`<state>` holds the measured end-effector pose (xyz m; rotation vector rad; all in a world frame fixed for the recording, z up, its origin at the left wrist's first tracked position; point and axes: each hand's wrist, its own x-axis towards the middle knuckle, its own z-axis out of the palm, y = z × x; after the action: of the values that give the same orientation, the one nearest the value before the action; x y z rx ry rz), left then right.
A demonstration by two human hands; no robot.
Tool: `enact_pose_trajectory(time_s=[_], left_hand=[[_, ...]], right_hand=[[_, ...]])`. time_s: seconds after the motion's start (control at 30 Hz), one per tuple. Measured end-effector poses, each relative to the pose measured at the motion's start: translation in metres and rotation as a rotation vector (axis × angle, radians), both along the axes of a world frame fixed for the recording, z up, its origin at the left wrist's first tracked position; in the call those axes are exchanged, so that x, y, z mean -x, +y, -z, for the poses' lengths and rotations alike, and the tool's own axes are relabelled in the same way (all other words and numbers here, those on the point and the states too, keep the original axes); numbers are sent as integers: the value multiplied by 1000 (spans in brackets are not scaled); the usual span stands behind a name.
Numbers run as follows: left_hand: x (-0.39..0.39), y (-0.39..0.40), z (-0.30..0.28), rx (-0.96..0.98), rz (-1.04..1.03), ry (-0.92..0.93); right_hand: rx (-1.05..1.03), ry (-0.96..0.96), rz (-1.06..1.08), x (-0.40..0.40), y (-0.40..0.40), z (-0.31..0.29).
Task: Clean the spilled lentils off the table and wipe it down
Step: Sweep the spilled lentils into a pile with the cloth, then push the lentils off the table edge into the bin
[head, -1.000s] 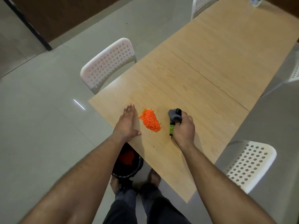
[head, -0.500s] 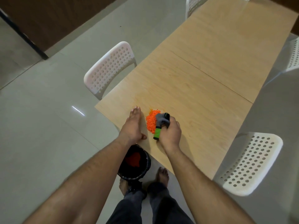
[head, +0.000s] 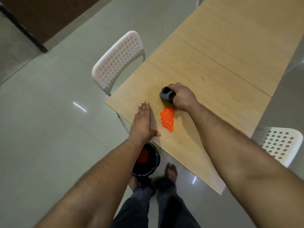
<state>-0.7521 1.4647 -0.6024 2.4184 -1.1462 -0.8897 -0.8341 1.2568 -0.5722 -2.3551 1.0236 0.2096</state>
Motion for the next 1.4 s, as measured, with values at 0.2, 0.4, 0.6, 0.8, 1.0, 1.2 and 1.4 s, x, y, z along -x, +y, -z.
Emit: enact_pose_trajectory(time_s=[0.2, 0.4, 0.6, 0.8, 1.0, 1.2, 1.4], left_hand=[[0, 4, 2, 27, 0, -12], [-1, 4, 0, 5, 43, -44], [-2, 3, 2, -6, 43, -52], [1, 5, 1, 16, 3, -25], [15, 14, 1, 28, -76, -22], [51, 73, -5, 211, -277, -22], [90, 133, -12, 213, -528, -26]], right_hand=[[-46, 68, -205, 8, 11, 5], [-117, 9, -256, 21, 25, -6], [-38, -145, 169, 46, 12, -25], [9, -52, 278, 74, 41, -2], [-111, -251, 402, 92, 74, 12], [-591, -678, 809, 134, 126, -2], [-1079, -652, 908, 142, 186, -1]])
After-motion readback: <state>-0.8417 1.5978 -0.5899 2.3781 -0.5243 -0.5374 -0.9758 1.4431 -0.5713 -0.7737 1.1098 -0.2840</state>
